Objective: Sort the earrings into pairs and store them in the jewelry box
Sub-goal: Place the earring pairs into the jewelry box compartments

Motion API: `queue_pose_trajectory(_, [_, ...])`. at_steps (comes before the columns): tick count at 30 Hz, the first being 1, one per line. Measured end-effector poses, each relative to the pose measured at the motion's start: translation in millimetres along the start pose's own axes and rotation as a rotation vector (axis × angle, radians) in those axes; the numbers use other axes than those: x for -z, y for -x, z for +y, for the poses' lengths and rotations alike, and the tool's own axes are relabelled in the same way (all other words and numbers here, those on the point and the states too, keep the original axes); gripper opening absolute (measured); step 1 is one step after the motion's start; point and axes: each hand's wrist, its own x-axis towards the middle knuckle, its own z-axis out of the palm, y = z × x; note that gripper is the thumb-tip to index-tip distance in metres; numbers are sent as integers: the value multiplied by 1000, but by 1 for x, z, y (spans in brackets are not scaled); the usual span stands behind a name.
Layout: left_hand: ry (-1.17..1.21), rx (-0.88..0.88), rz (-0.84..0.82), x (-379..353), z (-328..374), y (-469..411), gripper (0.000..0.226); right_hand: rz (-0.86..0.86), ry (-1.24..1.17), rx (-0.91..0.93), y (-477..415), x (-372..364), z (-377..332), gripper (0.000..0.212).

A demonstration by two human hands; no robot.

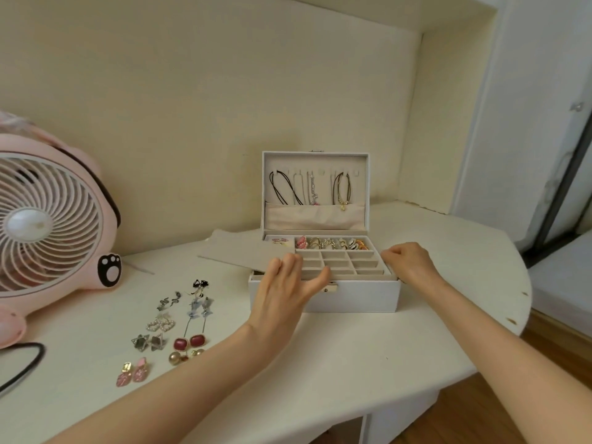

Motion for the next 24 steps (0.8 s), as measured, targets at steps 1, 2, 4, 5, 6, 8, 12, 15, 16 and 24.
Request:
queue_pose_trajectory(1, [17,9,2,0,0,-1,86,6,0,-3,1,0,0,39])
queue_pose_trajectory(2, [36,16,2,0,-1,-1,84,17,8,8,2,0,1,34])
queue_pose_trajectory(4, [71,27,22,1,-3,0,78,80,112,54,9,1,0,17])
queue_pose_trajectory(5, [89,33,34,2,-5,2,72,143,183,100,14,0,-1,20])
queue_pose_trajectory(6, [105,44,38,4,-8,4,66,213,227,164,19,-2,-2,25])
queue_pose_trajectory(8, [155,82,45,13,-16,12,47,338,196,323,33,-7,-9,25])
queue_pose_trajectory(12, [227,132,30,31,-40,34,22,239,105,747,62,-30,-27,21])
queue_pose_trajectory(15, [224,169,-60,36,-56,48,31,112,169,889,73,-57,-33,27])
queue_pose_trajectory(16, [217,224,-86,38,-61,50,33,126,190,895,74,-63,-35,25])
queue_pose_trajectory(24, [217,520,-626,31,-140,68,22,253,194,881,76,-68,-41,14])
